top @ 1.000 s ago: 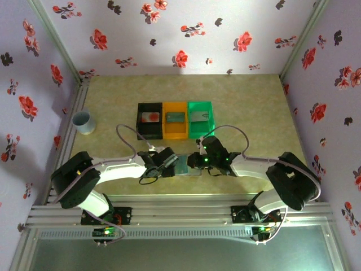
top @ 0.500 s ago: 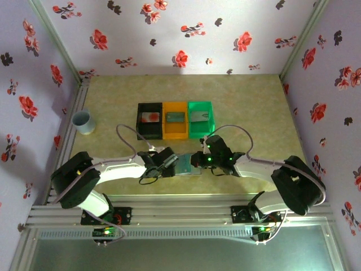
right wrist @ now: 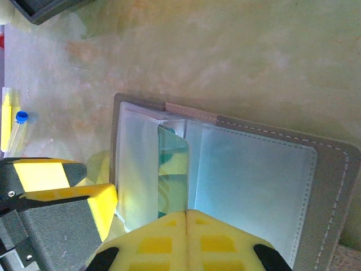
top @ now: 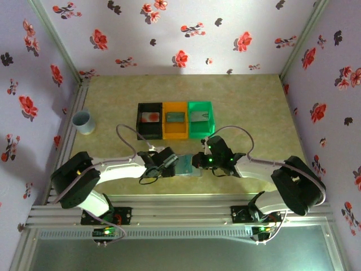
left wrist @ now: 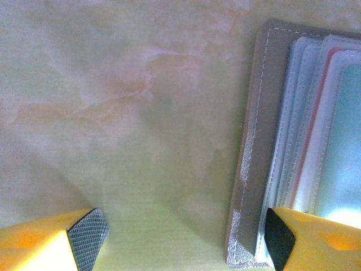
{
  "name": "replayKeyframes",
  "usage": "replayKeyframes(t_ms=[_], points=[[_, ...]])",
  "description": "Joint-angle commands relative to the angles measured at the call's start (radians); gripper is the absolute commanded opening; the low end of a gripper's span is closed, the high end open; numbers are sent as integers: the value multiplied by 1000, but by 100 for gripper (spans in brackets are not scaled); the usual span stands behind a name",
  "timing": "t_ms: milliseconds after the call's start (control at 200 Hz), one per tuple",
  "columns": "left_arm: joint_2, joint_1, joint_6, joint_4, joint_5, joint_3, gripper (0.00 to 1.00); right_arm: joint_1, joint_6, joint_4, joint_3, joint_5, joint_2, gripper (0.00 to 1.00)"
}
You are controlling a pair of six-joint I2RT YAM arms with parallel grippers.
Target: Take the credit cards out of the card holder
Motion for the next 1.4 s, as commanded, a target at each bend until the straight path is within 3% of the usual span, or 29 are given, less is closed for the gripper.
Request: replayKeyframes(t_ms=[0,520,990,1210,1395], points=[[46,2,-26,106,93,-35,78,-13,-21,-14,-18,15,-28,0],[5,2,-39,126,117,-44,78,-38,-36,-36,-44,0,-107,0],[-266,2,-25,134,100,-64,79,-48,-56,-69,-65,-18,-272,0],[-389,2,-29,309,129,-176,81,-57,-37,-54,-84,-56,-368,0],[-408,1,-37,519,206,-258,81,-56,-1,15,-109,-111,-427,0]])
